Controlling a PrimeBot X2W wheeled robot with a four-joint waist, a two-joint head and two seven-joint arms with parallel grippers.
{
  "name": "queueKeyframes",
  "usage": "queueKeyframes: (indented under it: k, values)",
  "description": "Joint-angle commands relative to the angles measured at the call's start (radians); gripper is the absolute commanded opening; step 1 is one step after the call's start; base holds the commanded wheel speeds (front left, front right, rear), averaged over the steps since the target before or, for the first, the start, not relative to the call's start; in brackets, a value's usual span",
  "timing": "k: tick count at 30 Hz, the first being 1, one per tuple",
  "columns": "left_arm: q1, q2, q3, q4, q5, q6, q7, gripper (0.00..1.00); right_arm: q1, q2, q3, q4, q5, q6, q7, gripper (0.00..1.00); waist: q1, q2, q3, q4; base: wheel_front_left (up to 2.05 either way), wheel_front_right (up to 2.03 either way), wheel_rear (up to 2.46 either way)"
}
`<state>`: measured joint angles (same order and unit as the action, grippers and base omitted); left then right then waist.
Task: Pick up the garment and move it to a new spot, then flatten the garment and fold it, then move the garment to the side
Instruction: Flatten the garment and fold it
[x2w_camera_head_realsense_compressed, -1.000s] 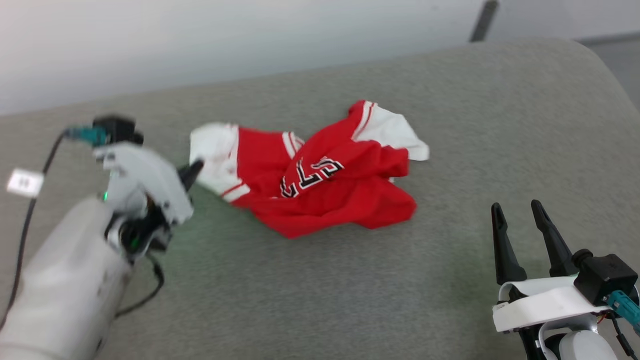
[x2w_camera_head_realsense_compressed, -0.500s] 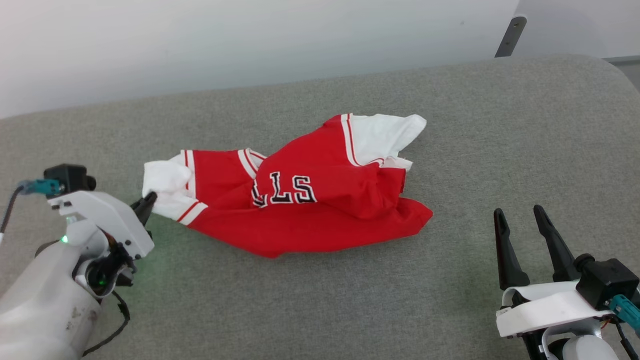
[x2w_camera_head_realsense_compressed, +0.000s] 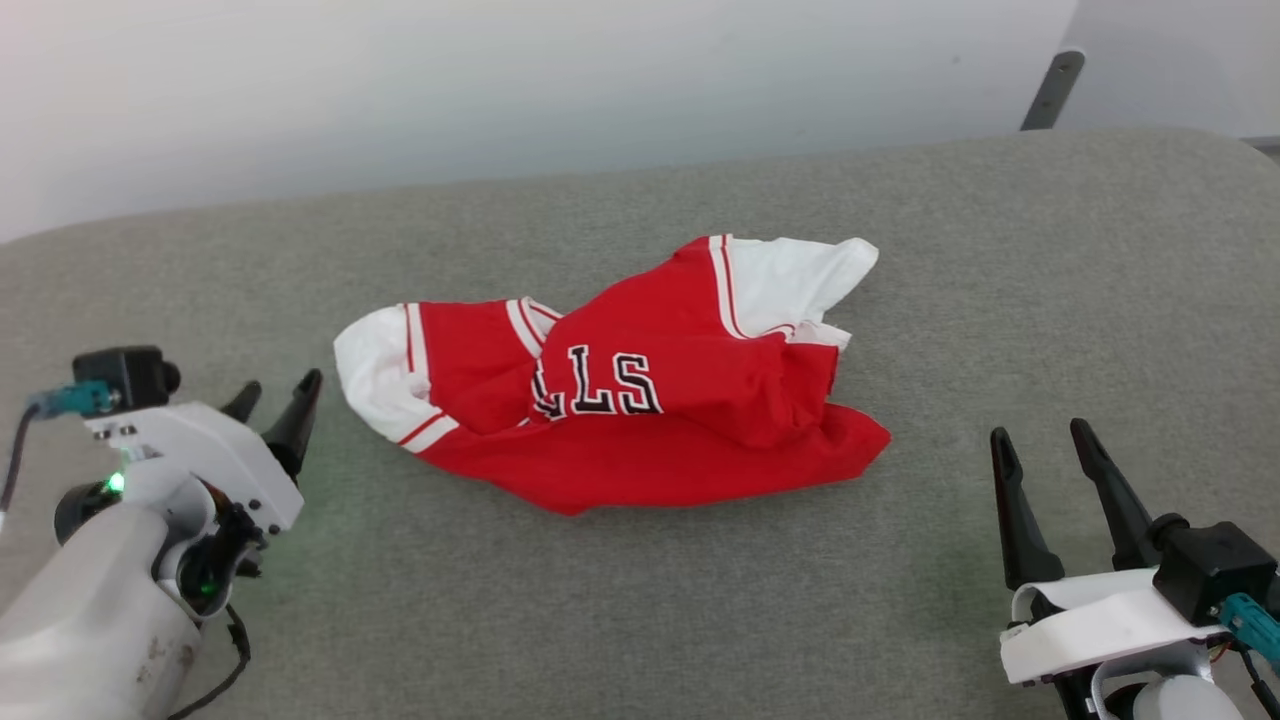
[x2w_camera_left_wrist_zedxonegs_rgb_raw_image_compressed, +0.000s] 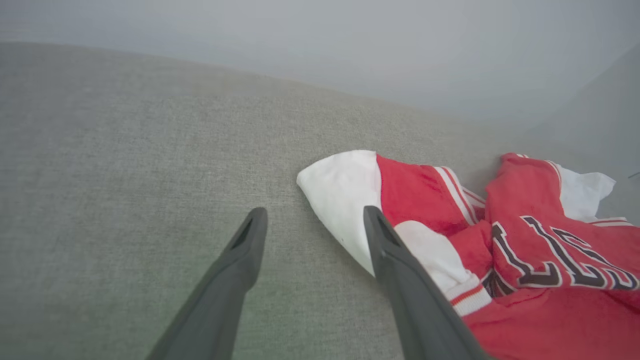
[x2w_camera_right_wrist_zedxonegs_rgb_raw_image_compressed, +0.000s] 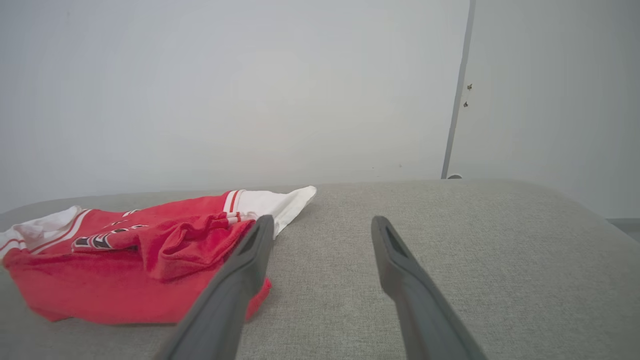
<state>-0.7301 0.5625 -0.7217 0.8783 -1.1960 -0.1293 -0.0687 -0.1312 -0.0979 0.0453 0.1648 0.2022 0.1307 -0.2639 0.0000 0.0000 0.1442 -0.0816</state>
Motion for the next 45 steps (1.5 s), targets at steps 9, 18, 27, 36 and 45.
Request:
queueKeyframes:
  k: [9,18,27,36,45]
  values:
    - [0.136,-0.052,0.019,-0.142,0.109,0.052,-0.195,1.0,-0.054,-0.104,0.097,0.091,0.033,0.0,0.019,1.0,0.0,0.0,-0.009,0.081,0.0,0.0,0.0]
    - [0.446,-0.181,0.287,-0.567,0.504,0.211,-0.195,1.0,-0.245,-0.299,0.25,0.134,0.145,0.0,0.315,1.0,0.0,0.0,0.021,0.183,0.0,0.0,0.0]
    - [0.578,-0.276,0.37,-0.706,0.751,0.208,-0.196,1.0,-0.505,-0.458,0.346,0.226,0.414,0.0,0.811,1.0,0.0,0.0,0.064,0.269,0.0,0.0,0.0]
    - [0.56,-0.379,0.432,-0.715,0.834,0.133,-0.196,1.0,-0.715,-0.456,0.358,0.456,0.442,0.0,1.016,1.0,0.0,0.0,0.14,0.34,0.0,0.0,0.0]
    - [0.533,-0.447,0.463,-0.678,0.9,0.074,-0.196,1.0,-0.811,-0.425,0.415,0.617,0.378,0.0,1.004,1.0,0.0,0.0,0.174,0.371,0.0,0.0,0.0]
